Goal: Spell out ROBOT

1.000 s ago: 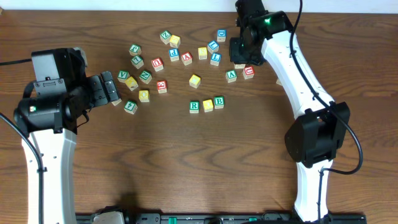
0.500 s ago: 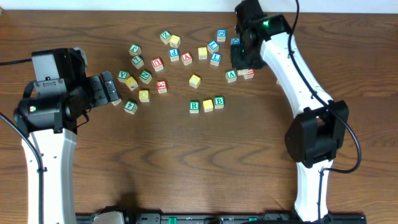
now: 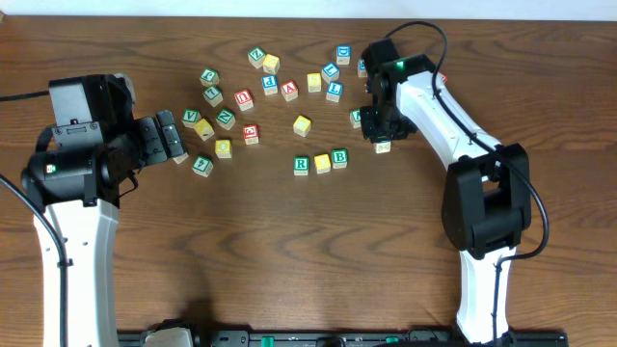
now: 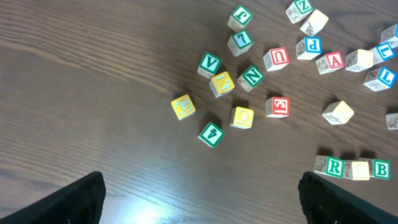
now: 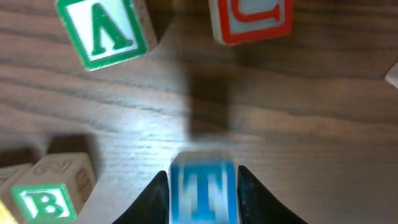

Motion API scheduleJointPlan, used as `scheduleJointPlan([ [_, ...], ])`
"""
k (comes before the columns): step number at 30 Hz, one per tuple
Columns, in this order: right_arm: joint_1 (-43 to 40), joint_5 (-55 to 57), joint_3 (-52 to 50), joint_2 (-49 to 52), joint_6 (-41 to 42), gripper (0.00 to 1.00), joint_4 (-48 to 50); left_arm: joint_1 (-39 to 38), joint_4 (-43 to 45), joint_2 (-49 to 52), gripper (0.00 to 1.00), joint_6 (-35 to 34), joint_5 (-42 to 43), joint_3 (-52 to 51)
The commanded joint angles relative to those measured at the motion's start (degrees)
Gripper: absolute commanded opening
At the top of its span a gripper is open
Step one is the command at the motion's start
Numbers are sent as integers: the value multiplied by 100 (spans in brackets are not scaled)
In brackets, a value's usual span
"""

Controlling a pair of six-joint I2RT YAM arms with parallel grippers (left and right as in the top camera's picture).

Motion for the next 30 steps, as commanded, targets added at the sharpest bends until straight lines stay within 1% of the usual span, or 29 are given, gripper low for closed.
scheduleJointPlan([
  [1,-116,179,-175,28,-55,31,162,31,-13,15,98,-50,-33,144],
  [6,-153,177,-400,28,-57,31,492,31,-13,15,98,-50,-33,144],
  [14,-160,107,-225,22,-55,33,610,31,-13,15,98,-50,-33,144],
  [17,-160,42,0,-39,-55,35,553,31,-13,15,98,-50,-33,144],
  [24,-190,-26,920,-103,-42,44,190,31,-13,15,98,-50,-35,144],
  [30,-343,-24,1405,-103,210,51,116,31,-13,15,98,-50,-33,144],
])
